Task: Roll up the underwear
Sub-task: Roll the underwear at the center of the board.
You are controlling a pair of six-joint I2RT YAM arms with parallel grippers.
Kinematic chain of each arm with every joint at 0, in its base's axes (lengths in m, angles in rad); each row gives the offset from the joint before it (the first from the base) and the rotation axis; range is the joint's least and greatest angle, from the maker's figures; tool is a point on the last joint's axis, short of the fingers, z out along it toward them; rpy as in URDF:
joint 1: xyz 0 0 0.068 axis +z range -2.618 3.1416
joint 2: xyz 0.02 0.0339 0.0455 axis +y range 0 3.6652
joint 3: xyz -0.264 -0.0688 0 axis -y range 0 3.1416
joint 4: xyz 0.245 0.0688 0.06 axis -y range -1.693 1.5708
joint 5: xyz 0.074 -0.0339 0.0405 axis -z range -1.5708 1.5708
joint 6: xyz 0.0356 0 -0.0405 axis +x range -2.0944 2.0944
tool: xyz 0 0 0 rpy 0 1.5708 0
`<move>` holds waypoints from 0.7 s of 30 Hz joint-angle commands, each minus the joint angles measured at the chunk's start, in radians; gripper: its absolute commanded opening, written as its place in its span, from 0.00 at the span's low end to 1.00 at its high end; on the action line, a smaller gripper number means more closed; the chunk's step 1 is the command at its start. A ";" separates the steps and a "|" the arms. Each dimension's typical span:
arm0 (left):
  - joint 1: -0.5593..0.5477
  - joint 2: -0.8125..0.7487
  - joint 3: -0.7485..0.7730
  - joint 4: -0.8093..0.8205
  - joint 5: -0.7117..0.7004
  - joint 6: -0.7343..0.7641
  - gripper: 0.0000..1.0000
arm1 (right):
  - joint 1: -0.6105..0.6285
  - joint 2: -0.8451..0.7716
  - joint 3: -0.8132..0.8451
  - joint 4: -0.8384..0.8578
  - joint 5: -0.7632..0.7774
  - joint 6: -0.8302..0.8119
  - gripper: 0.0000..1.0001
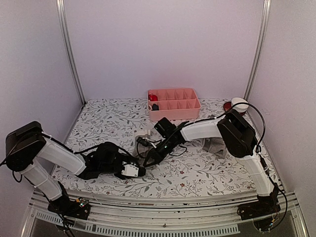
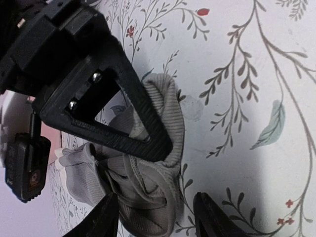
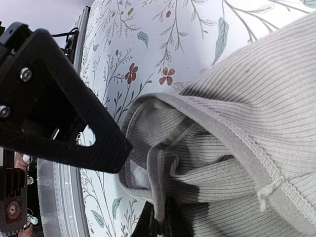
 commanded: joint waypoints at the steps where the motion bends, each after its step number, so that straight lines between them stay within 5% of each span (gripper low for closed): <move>1: -0.049 -0.023 -0.047 -0.050 0.027 0.046 0.57 | -0.012 0.026 -0.021 0.014 -0.005 0.011 0.03; 13: -0.084 0.127 -0.038 0.168 -0.120 0.125 0.56 | -0.012 0.026 -0.023 0.018 -0.010 0.010 0.03; 21: -0.104 0.194 -0.023 0.185 -0.154 0.129 0.40 | -0.013 0.027 -0.022 0.017 -0.015 0.007 0.03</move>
